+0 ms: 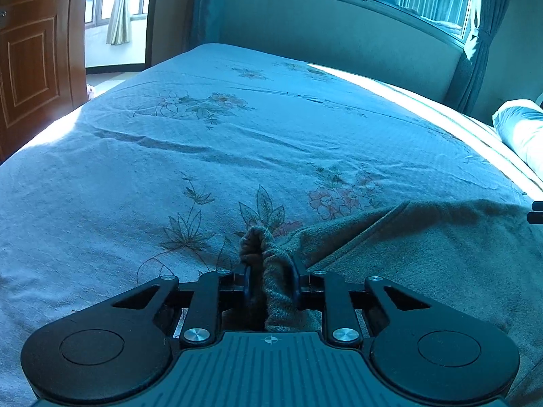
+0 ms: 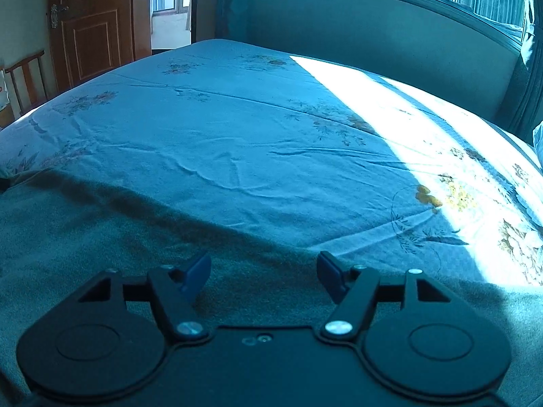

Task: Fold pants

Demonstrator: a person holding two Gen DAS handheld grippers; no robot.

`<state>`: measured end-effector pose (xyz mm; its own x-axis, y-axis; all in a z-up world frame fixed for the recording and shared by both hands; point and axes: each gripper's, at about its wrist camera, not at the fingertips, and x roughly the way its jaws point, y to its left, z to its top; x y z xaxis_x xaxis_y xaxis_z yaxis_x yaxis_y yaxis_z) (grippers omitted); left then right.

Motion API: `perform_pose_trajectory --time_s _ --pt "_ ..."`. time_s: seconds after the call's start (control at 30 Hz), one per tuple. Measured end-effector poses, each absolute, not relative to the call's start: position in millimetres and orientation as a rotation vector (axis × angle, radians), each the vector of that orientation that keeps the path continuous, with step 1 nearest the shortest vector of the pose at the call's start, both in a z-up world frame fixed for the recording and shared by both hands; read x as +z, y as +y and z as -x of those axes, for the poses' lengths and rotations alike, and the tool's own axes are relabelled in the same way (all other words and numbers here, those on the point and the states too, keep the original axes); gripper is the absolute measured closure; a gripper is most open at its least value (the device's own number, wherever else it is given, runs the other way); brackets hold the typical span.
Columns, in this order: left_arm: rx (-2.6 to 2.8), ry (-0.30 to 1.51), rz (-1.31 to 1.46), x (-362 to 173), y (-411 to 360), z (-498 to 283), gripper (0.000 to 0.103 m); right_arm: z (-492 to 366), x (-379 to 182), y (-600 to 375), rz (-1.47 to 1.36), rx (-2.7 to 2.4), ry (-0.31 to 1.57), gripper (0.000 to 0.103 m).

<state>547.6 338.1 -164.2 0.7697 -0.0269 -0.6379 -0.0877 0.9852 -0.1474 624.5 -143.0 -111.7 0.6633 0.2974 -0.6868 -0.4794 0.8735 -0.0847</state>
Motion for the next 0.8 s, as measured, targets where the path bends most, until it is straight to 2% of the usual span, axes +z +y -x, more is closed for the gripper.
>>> perform_pose_trajectory --time_s 0.13,0.23,0.3,0.37,0.4,0.47,0.8 --pt "0.031 0.696 0.157 -166 337 -550 0.078 -650 -127 -136 0.335 0.5 0.812 0.029" --pt "0.023 0.703 0.15 -167 337 -552 0.077 -659 -134 -134 0.353 0.524 0.848 0.026" --pt "0.015 0.706 0.144 -169 337 -555 0.077 -660 -135 -132 0.363 0.551 0.862 0.038" --pt "0.001 0.713 0.135 -170 337 -558 0.078 -659 -132 -132 0.36 0.56 0.865 0.09" --pt "-0.007 0.715 0.132 -169 337 -560 0.08 -658 -129 -132 0.359 0.555 0.866 0.099" --pt "-0.01 0.706 0.148 -165 339 -559 0.084 -648 -120 -133 0.377 0.549 0.837 0.103" --pt "-0.12 0.495 0.073 -97 340 -497 0.085 -551 -40 -159 0.406 0.575 0.642 0.103"
